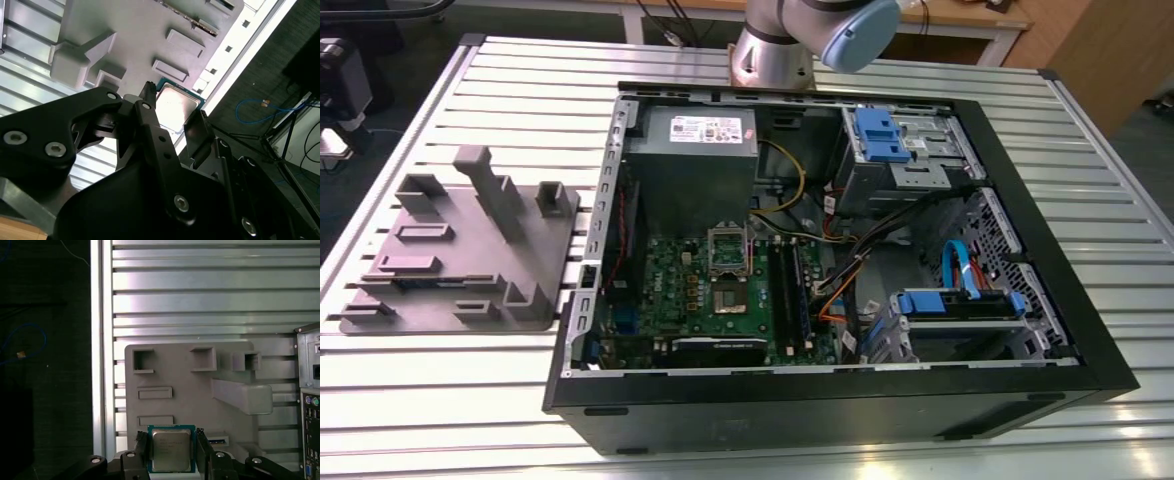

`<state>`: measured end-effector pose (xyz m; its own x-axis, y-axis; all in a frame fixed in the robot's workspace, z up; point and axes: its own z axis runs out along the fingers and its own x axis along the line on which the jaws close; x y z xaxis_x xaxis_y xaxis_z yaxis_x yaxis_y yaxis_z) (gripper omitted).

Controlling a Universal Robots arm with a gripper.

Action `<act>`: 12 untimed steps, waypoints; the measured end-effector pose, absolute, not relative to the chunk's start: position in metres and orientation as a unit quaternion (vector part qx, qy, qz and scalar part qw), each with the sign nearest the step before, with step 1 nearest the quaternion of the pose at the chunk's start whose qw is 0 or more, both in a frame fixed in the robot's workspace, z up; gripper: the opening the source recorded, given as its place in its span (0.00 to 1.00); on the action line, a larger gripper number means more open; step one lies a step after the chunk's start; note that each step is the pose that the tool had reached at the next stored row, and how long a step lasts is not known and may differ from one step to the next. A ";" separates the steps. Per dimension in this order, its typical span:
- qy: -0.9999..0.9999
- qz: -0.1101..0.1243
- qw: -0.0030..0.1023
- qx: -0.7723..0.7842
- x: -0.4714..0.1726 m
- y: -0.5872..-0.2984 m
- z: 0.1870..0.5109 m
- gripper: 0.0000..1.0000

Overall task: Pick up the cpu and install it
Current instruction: 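Pick up the cpu and move it towards the insertion slot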

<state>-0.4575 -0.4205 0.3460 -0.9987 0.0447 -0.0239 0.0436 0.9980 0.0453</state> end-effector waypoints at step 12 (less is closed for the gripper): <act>0.999 0.022 0.012 0.022 -0.456 -0.420 0.346 0.47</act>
